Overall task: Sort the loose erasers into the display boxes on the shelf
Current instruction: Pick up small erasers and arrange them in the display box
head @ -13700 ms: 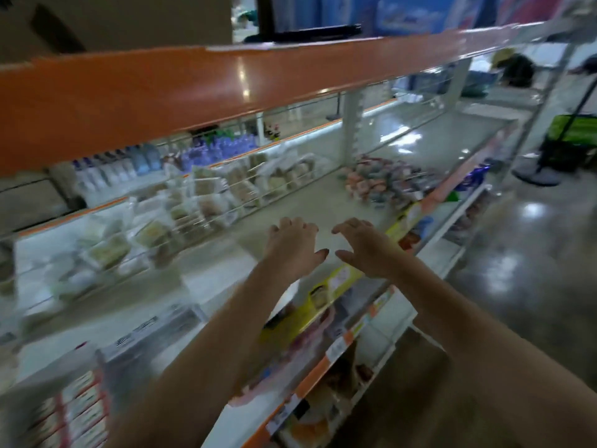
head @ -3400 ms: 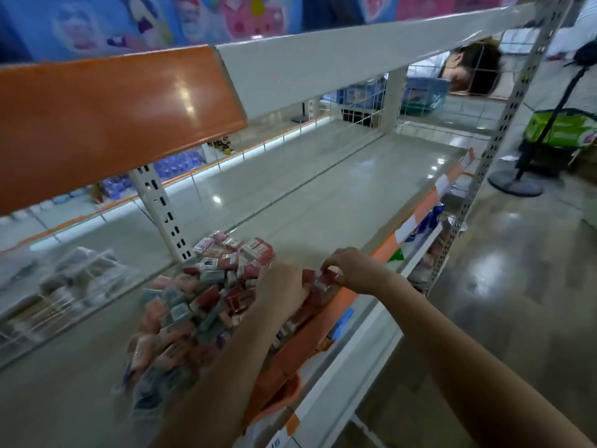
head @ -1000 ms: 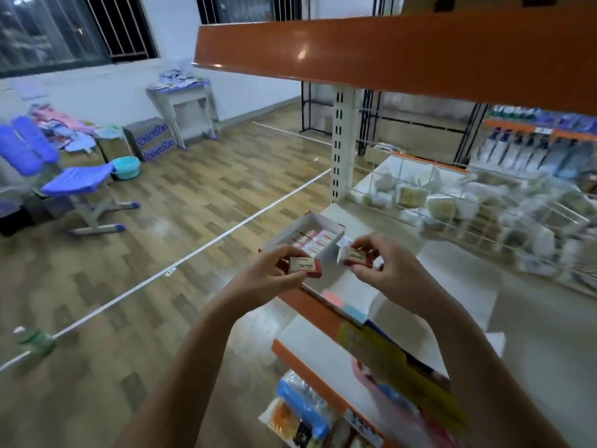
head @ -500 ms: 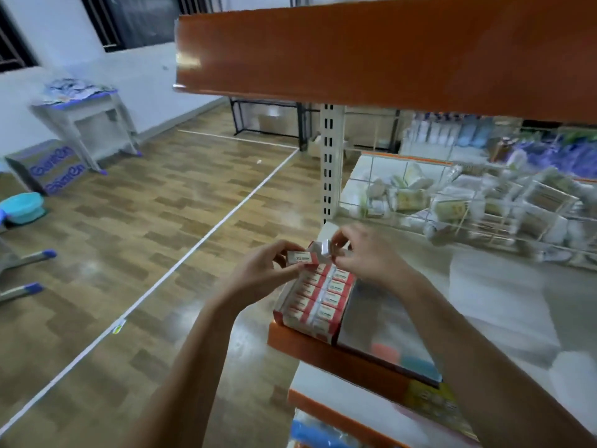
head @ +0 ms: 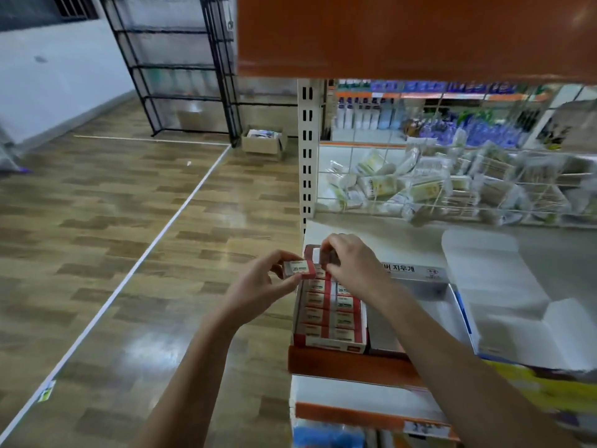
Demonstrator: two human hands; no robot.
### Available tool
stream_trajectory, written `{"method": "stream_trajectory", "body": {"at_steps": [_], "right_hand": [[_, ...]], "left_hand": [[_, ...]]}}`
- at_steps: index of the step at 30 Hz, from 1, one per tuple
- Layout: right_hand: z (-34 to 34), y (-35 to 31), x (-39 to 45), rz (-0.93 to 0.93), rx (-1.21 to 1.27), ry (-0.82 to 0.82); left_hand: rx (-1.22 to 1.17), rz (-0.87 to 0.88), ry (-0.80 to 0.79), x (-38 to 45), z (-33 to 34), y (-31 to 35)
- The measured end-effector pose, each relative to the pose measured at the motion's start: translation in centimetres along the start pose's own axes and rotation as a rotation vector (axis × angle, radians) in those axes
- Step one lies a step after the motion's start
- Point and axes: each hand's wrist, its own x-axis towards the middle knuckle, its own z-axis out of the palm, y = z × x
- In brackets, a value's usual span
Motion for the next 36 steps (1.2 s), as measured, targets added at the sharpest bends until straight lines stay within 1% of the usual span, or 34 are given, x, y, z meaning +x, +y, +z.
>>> {"method": "stream_trajectory", "body": {"at_steps": [8,14,19,24,33,36], "right_hand": [[1.1,-0.1,0.5,0.006,-0.115,0.028],[1.8,-0.3,0.8,-0.011,-0.261,0.024],[1.5,-0.5,0.4,-0.058,-0.245,0.052],[1.7,-0.3,0.3,-0.045,-0.205,0.057],[2.7,0.1,0.8,-0.053,-0.405,0.025],[2.5,0.2,1.0,-0.066,-0.372,0.028]], "left_hand": [[0.006,0.023,-0.031,-0.2,0.5,-1.1],[0.020,0.050,-0.031,-0.3,0.2,-1.4],[0.023,0.053,-0.046,-0.3,-0.2,-1.1],[0.017,0.055,-0.062,-0.2,-0.2,-1.1],[0.077,0.045,-0.038,-0.4,-0.4,-1.0],[0.131,0.050,-0.018,-0.1,-0.3,-0.8]]}}
